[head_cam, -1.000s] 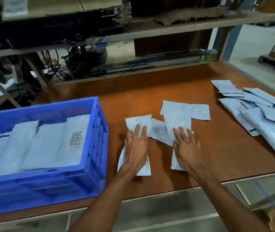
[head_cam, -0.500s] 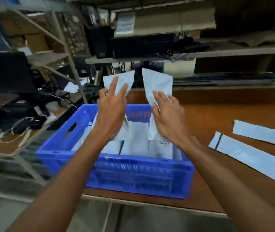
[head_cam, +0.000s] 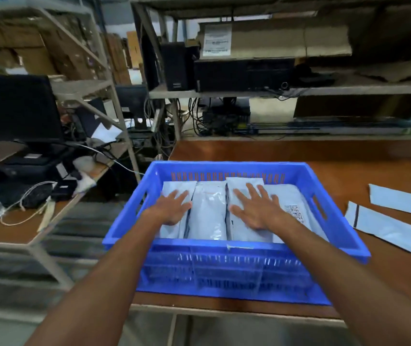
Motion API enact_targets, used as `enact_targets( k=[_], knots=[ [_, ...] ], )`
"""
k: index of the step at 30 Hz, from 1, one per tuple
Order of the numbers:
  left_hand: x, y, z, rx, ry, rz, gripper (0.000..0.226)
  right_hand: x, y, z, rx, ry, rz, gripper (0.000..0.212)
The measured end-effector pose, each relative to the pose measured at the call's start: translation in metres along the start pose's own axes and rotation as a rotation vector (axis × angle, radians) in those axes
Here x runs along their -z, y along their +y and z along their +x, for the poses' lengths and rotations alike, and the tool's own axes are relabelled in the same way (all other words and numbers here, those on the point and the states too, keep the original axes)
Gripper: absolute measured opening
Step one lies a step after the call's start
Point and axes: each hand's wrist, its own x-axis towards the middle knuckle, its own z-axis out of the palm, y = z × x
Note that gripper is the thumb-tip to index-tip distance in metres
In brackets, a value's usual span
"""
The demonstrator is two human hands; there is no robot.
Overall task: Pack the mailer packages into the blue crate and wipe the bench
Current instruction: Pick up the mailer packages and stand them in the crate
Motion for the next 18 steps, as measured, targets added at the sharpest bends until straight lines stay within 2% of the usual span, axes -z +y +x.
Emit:
enact_targets(
  k=[2, 5, 8, 10, 13, 15, 18],
  knots=[
    [-0.006, -0.001, -0.001, 0.033, -0.106, -0.145, 0.057, -0.006, 0.001, 0.009, 0.042, -0.097, -0.015, 0.068],
    [-0.01, -0.005, 0.002, 0.124, -0.167, -0.266, 0.067, -0.018, 0.0, 0.019, 0.044, -0.228, -0.014, 0.07],
    [-0.007, -0.008, 0.01, 0.125, -0.053, -0.232, 0.067, -0.014, 0.001, 0.017, 0.061, -0.22, 0.01, 0.068],
    [0.006, -0.001, 0.013, 0.176, 0.177, -0.242, 0.079, 0.001, 0.009, 0.013, 0.096, -0.108, 0.05, 0.065],
    [0.044, 0.042, 0.011, 0.047, 0.499, -0.306, 0.065, 0.036, 0.041, 0.002, 0.171, 0.314, 0.116, 0.046],
    [0.076, 0.093, 0.003, -0.064, 0.621, -0.351, 0.056, 0.059, 0.079, -0.009, 0.146, 0.519, 0.192, 0.034],
    [0.112, 0.189, 0.001, -0.235, 0.68, -0.4, 0.051, 0.073, 0.159, -0.03, 0.011, 0.63, 0.249, 0.03]
  ],
)
